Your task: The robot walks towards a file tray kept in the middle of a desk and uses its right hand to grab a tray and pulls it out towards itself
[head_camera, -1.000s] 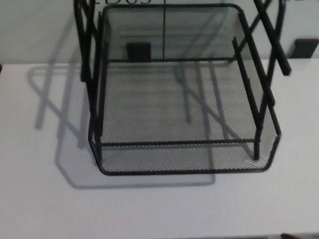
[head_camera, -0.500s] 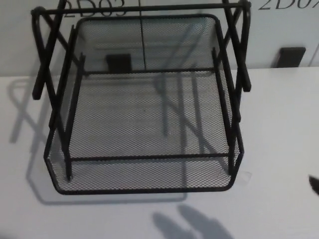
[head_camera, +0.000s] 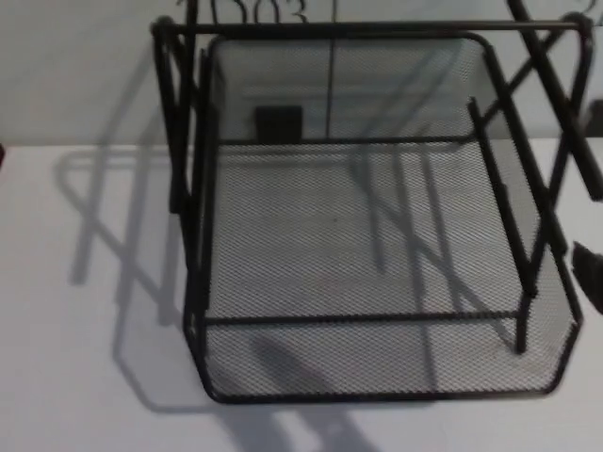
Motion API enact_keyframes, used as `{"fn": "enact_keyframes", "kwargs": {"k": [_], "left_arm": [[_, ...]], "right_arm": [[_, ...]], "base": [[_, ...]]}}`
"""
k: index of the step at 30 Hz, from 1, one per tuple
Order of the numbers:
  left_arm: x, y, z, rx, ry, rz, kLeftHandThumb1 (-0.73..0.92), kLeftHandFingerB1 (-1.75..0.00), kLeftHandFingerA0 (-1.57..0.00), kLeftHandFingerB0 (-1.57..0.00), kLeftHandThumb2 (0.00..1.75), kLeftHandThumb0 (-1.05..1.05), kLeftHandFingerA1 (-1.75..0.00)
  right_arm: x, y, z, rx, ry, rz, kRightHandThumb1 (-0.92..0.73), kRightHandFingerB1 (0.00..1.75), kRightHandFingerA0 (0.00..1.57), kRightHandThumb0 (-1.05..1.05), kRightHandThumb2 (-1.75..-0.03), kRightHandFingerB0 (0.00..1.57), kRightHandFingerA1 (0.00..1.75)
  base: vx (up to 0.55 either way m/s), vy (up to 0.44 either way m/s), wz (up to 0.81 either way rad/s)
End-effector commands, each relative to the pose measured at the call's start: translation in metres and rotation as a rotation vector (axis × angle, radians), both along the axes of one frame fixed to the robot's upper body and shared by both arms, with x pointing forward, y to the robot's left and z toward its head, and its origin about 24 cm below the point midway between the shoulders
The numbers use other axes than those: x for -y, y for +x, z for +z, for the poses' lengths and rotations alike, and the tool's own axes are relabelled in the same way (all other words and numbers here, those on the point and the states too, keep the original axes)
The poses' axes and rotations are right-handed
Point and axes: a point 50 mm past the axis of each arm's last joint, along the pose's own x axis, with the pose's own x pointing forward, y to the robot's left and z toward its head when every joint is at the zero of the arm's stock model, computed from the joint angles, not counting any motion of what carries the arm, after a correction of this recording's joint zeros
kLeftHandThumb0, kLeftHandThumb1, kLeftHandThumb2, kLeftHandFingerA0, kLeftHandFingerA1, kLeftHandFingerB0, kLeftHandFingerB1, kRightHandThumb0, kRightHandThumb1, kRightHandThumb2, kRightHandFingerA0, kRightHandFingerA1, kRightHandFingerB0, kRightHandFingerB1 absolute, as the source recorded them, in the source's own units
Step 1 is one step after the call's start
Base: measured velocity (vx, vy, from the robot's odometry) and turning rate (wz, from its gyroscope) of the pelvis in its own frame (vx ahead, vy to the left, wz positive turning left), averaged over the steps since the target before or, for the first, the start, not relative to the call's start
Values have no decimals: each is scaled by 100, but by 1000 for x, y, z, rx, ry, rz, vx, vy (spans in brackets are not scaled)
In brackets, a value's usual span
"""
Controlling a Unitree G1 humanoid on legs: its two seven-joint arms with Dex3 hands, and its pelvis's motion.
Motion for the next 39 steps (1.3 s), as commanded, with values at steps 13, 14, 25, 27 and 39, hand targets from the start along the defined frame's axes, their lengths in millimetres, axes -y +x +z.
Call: {"fn": "enact_keyframes", "kwargs": {"k": [13,14,25,27,39], "left_arm": [[-16,-2,6,-29,95,-94,34,-62,-51,-34,85,-59,-76],[-15,-1,6,-30,97,-95,34,-62,-51,-34,85,-59,-76],[-15,-1,6,-36,95,-111,46,-59,-43,-35,60,-57,-74],[-15,-2,5,-38,91,-103,46,-57,-48,-37,58,-58,-74],[-15,-2,5,-44,75,-87,44,-54,-54,-35,56,-55,-73]], "right_arm": [[-77,48,-63,-221,-999,82,-45,19,0,-65,-84,0,19],[-77,50,-64,-223,-1011,70,-45,19,0,-65,-84,0,19],[-86,67,-91,-345,-1085,53,-48,9,0,-73,-84,0,12],[-88,72,-98,-373,-1106,51,-48,8,0,-73,-84,0,10],[-90,80,-141,-538,-1221,20,-49,7,0,-75,-84,0,8]], "base": [[21,-14,1],[0,0,0],[0,0,0],[0,0,0],[0,0,0]]}}
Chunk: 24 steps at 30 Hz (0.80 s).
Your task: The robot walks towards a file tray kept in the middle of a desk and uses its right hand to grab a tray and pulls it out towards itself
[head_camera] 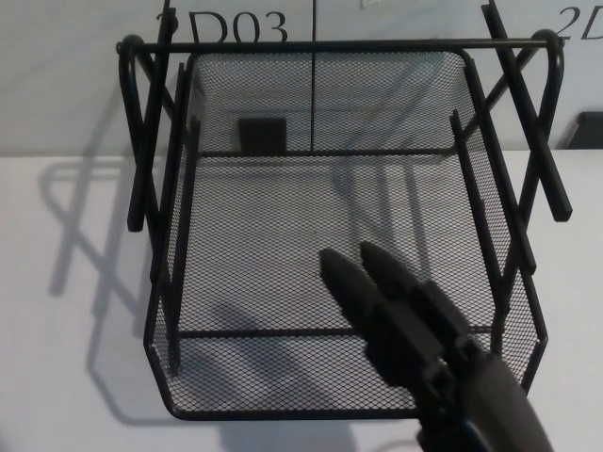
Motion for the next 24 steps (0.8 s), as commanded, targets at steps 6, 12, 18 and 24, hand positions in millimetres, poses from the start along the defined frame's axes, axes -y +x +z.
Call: {"fn": "enact_keyframes", "kwargs": {"k": [6,12,18,24], "left_arm": [[-19,-2,6,-34,74,-65,43,-56,-56,-36,55,-57,-74],[-18,0,7,-33,80,-87,43,-54,-54,-34,56,-54,-72],[-19,6,8,-27,85,-78,44,-53,-54,-37,55,-56,-74],[-19,14,11,-5,66,-101,46,-53,-61,-36,54,-58,-82]], "right_arm": [[-34,23,-104,-269,-896,-144,-49,1,0,-77,-81,0,5],[-38,22,-103,-270,-899,-155,-50,0,0,-78,-81,0,4],[-41,21,-111,-292,-906,-160,-50,1,0,-77,-81,0,3],[-42,20,-115,-304,-905,-168,-50,0,0,-78,-81,0,1]], "base": [[0,0,0],[0,0,0],[0,0,0],[0,0,0]]}}
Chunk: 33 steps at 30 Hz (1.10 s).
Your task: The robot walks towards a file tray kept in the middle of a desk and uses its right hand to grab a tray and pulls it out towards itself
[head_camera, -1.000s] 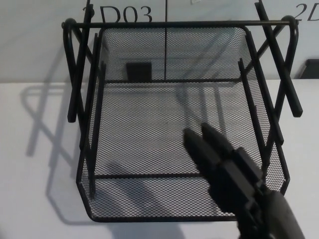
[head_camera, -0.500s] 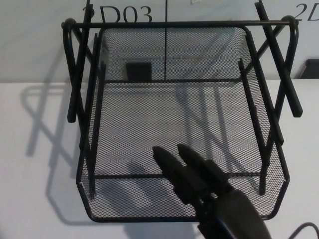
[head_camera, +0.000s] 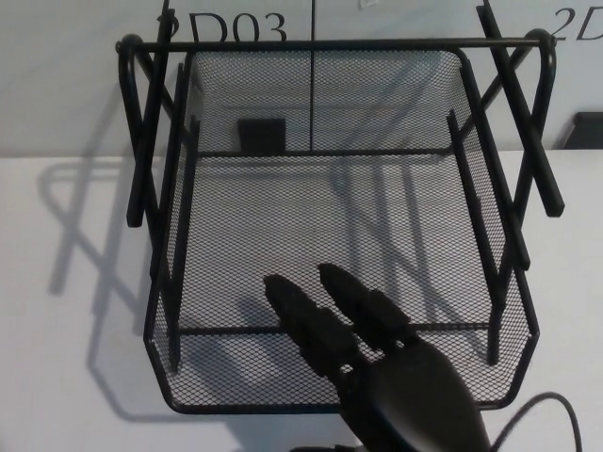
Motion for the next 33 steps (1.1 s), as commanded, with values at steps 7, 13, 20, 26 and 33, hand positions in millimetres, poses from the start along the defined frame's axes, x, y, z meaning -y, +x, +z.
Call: {"fn": "enact_keyframes", "kwargs": {"k": [7,13,20,26,33], "left_arm": [[-22,11,10,-19,99,-103,34,-58,-50,-36,81,-64,-69],[-21,12,11,-12,87,-113,44,-53,-59,-38,55,-60,-80],[-22,13,12,-1,112,-143,45,-56,-72,-44,55,-64,-91],[-22,13,13,-6,114,-155,31,-61,-66,-39,82,-60,-82],[-22,12,13,-7,87,-127,45,-55,-67,-39,55,-60,-80]], "right_arm": [[-26,-25,-74,-153,-641,-134,-47,16,0,-69,-86,2,17],[-27,-39,-71,-137,-704,-130,-48,29,0,-71,-86,11,19],[-27,-65,-52,-122,-701,-76,-52,40,28,-74,-85,10,46],[-29,-84,-28,-76,-703,2,-68,34,52,-71,-62,31,37],[-30,-114,23,31,-564,118,-67,35,57,-70,-61,43,38]], "base": [[0,0,0],[0,0,0],[0,0,0],[0,0,0],[0,0,0]]}}
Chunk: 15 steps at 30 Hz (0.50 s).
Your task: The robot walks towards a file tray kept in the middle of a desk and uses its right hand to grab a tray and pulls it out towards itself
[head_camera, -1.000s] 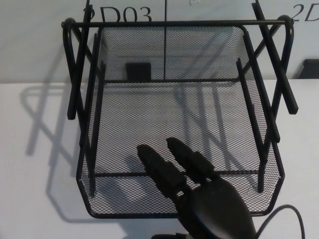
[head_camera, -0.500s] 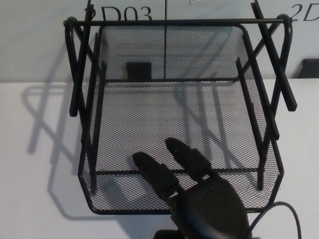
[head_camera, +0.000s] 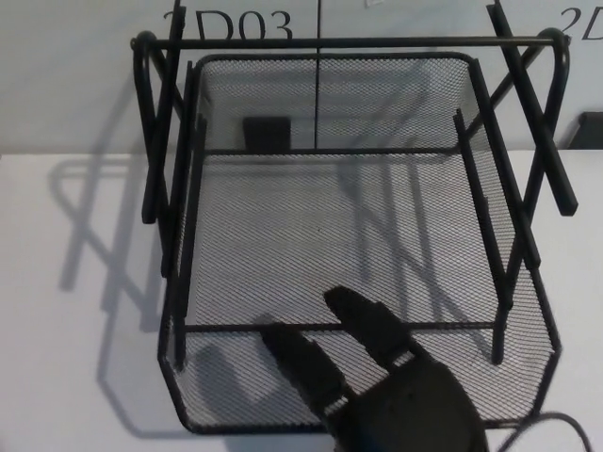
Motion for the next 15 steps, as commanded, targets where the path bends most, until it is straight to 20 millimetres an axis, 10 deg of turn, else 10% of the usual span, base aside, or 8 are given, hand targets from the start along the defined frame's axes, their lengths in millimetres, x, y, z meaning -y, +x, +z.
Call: {"fn": "enact_keyframes", "kwargs": {"k": [1,4,5,7,8,13,14,15], "left_arm": [[-18,0,7,-21,38,-32,43,-55,-67,-40,54,-60,-77],[-18,-1,6,-24,44,-32,43,-56,-70,-40,54,-64,-77],[-18,-1,6,-27,43,-32,31,-62,-70,-37,81,-64,-77],[-18,-1,6,-32,53,-42,46,-55,-71,-40,54,-61,-71],[-18,-1,6,-31,57,-45,32,-61,-71,-37,81,-62,-76],[-20,2,8,-20,48,-37,31,-61,-73,-38,81,-63,-73],[-20,1,8,-21,48,-35,43,-55,-78,-42,54,-63,-66],[-20,1,8,-22,50,-32,43,-54,-80,-42,54,-62,-65]], "right_arm": [[-32,-93,22,-222,-147,99,-68,34,55,-70,-61,41,38],[-30,-98,32,-220,-138,126,-69,33,54,-72,-62,41,37],[-29,-100,35,-229,-137,130,-70,33,53,-74,-62,40,37],[-29,-102,36,-226,-127,135,-70,34,55,-76,-62,39,37],[-29,-103,36,-229,-123,135,-70,35,55,-77,-62,39,37],[-32,-110,37,-242,-78,131,-65,36,56,-75,-61,40,37],[-32,-111,36,-250,-76,130,-65,36,54,-74,-61,38,37],[-32,-114,35,-280,-78,130,-58,47,45,-83,-91,30,49]], "base": [[0,0,0],[0,0,0],[0,0,0],[0,0,0],[0,0,0],[0,0,0],[0,0,0],[0,0,0]]}}
